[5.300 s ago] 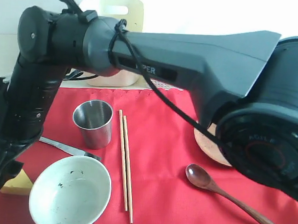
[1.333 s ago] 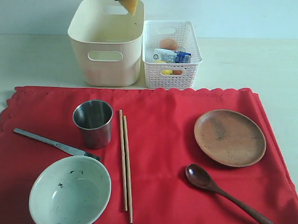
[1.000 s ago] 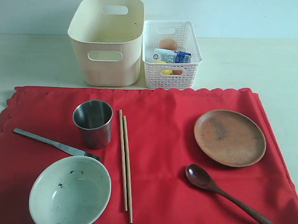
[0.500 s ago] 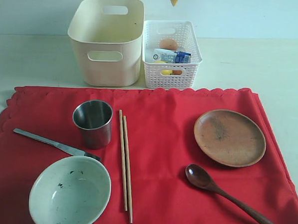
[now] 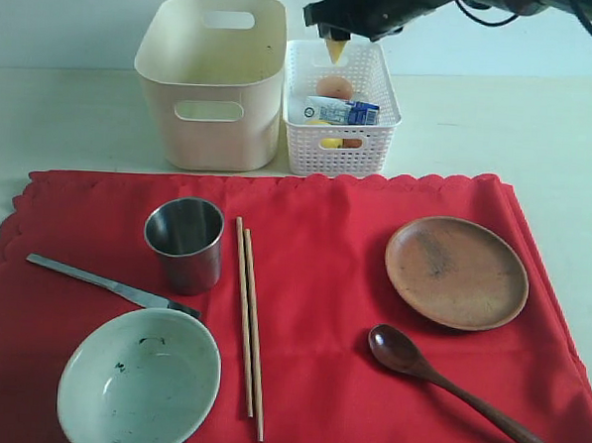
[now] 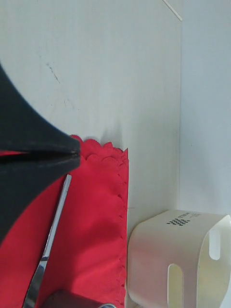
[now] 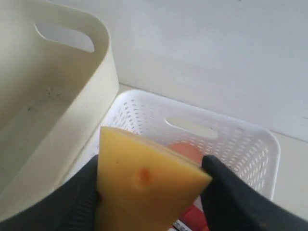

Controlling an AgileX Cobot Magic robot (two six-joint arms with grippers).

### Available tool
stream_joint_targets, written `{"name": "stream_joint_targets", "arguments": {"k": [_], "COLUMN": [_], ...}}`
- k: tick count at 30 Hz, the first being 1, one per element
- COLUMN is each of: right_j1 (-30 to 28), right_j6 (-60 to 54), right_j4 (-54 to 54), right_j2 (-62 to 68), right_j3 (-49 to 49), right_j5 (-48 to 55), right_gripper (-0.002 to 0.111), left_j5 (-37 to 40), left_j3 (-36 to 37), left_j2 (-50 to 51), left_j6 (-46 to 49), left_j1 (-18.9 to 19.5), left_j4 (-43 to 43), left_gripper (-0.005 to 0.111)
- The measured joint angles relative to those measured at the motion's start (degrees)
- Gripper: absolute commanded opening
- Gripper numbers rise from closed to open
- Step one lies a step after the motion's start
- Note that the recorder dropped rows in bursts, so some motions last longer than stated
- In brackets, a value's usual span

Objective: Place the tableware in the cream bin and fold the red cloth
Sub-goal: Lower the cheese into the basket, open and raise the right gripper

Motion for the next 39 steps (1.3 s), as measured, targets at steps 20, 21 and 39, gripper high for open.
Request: {"name": "stream_joint_targets", "arguments": {"k": [20, 21, 39], "right_j1": [-1.9, -1.9, -1.8], "right_j6": [-0.3, -0.3, -0.6], "right_j4": [-2.4, -2.8, -4.3], "right_j2": [5.2, 5.2, 2.2], "right_j3": [0.0, 0.0, 0.0], "right_j5": [-1.3, -1.1, 1.8], "right_gripper": [0.057, 0.061, 0.075], "left_j5": [0.0, 0.0, 0.0], "left_j3": [0.0, 0.0, 0.0], "left_j2": [0.0, 0.0, 0.0], "left_j6": [0.0, 0.0, 0.0], "left_j1": [0.0, 0.0, 0.0], "left_j4": [0.0, 0.0, 0.0], "left_gripper": [0.000, 0.000, 0.000]}}
